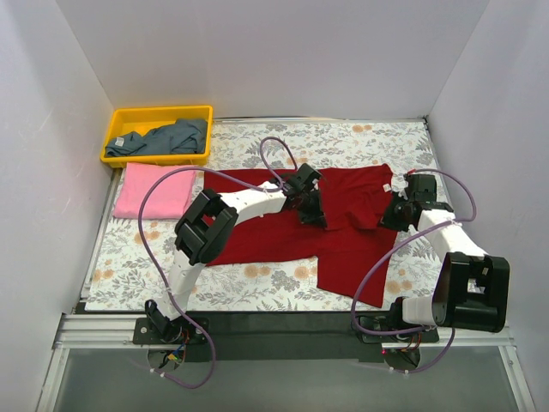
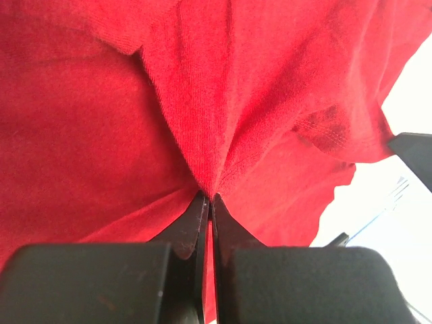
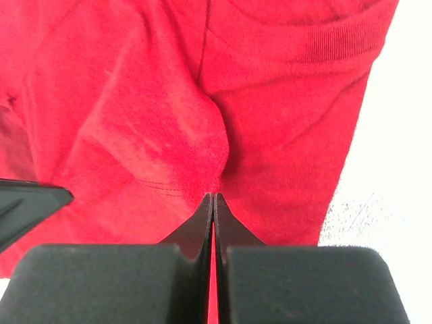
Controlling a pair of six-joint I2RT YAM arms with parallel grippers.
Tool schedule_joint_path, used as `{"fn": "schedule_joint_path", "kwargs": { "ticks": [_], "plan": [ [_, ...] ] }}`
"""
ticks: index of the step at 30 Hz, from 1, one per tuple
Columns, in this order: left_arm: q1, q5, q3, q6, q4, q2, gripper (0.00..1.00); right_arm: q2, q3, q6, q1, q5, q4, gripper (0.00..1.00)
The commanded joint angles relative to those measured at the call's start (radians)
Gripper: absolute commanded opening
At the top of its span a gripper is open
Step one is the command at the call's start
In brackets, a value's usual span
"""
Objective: Fold and stack the t-shirts
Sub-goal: Fold the tshirt
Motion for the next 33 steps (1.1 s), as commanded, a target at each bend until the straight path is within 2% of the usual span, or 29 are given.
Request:
{"fn": "schedule_joint_path", "kwargs": {
  "ticks": [1, 6, 7, 9, 10, 11, 13, 14, 18, 22, 27, 30, 33],
  "plan": [
    [0.008, 0.057, -0.006, 0.036, -0.057, -0.092, 0.00, -0.024, -0.029, -0.009, -0.003, 0.010, -0.026, 0.02],
    [0.010, 0.106, -0.002, 0.064, -0.082, -0.074, 0.03, -0.009, -0.055, -0.005, -0.003, 0.013, -0.024, 0.05],
    [0.011, 0.123, -0.002, 0.070, -0.085, -0.069, 0.17, -0.002, -0.055, -0.006, -0.003, 0.015, -0.022, 0.10],
    [0.011, 0.126, 0.003, 0.074, -0.088, -0.071, 0.27, 0.002, -0.045, -0.003, -0.003, 0.012, -0.022, 0.18],
    [0.013, 0.122, 0.003, 0.084, -0.093, -0.078, 0.32, 0.002, -0.032, -0.006, -0.003, 0.013, -0.022, 0.25],
    [0.016, 0.096, 0.003, 0.090, -0.097, -0.087, 0.43, -0.001, -0.005, -0.005, -0.003, 0.021, -0.018, 0.29],
    [0.036, 0.074, 0.005, 0.101, -0.108, -0.123, 0.48, 0.007, 0.041, -0.016, -0.003, 0.036, -0.013, 0.36],
    [0.066, 0.057, 0.002, 0.113, -0.111, -0.139, 0.51, 0.016, 0.092, -0.022, -0.003, 0.047, -0.004, 0.36],
    [0.172, -0.030, -0.038, 0.159, -0.113, -0.236, 0.52, 0.114, 0.211, -0.043, -0.003, 0.033, 0.055, 0.36],
    [0.310, -0.104, -0.081, 0.214, -0.098, -0.313, 0.51, 0.224, 0.319, -0.051, -0.004, -0.040, 0.161, 0.28],
    [0.495, -0.185, -0.098, 0.274, -0.071, -0.290, 0.47, 0.394, 0.439, -0.055, -0.004, -0.071, 0.231, 0.28],
    [0.571, -0.202, -0.106, 0.300, -0.041, -0.253, 0.43, 0.483, 0.505, -0.069, -0.006, -0.086, 0.255, 0.28],
    [0.602, -0.231, -0.080, 0.343, -0.031, -0.200, 0.41, 0.557, 0.552, -0.068, -0.015, -0.093, 0.275, 0.28]
  ]
}}
